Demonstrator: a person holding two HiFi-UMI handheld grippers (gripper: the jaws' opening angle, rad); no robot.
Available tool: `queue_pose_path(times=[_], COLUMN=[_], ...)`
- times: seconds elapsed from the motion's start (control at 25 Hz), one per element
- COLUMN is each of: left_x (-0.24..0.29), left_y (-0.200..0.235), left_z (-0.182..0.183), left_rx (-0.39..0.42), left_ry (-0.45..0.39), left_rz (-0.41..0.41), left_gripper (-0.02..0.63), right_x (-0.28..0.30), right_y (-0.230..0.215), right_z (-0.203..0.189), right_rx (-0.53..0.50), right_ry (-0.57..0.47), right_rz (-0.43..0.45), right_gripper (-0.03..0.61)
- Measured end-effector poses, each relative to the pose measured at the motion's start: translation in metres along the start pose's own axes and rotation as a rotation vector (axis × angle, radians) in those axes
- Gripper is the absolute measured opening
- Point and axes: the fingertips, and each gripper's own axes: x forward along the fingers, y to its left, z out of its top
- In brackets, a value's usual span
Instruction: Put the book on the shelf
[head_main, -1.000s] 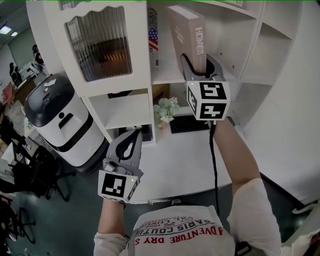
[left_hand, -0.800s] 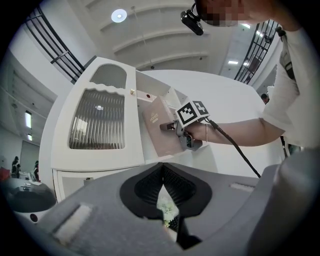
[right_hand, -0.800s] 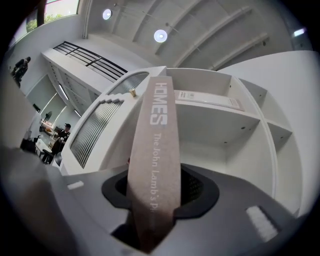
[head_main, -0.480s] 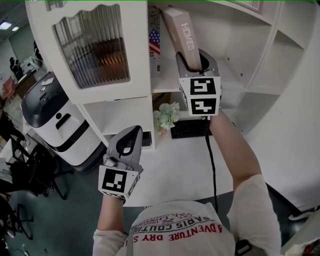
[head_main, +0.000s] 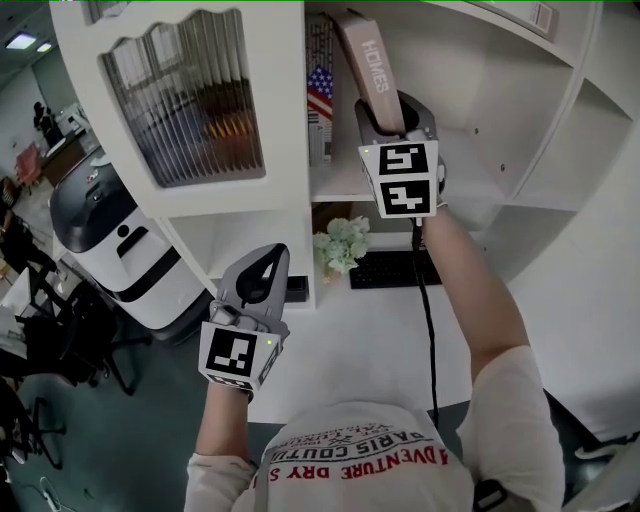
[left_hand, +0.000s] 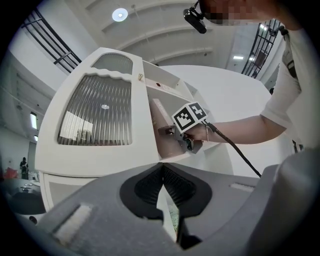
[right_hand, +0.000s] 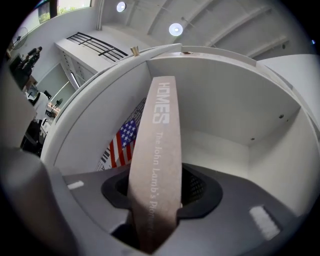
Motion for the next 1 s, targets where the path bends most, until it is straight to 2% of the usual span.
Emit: queue_pose_path(times=[0.52,0.72,0.8,1.0], left_x=[0.029,0.034,0.035,0.033], left_y=[0.017,0.019,0.018,0.01], left_z=[-0.024,-0.024,-0.022,-0.014], left_rx=[-0.024,-0.03,-0.029,-0.031], left_ry=[0.038,0.032,0.025,0.023], left_rz=[0.014,0.018,0.019,0.007], left_gripper=[0.005,0.005,0.006,0.005], right_x=[0.048,0.051,0.047,0.018], right_y=[0.002,-0.001,0.003,0.005], right_z=[-0.013,-0.018,-0.019,-0.007], right_rx=[0.013,0.032,0.049,0.063], right_ry=[0.077,0.074,0.075,0.001], right_rz=[0.08,0.097,0.108,0.074], right_gripper=[0.212,0.227,0.261,0.27])
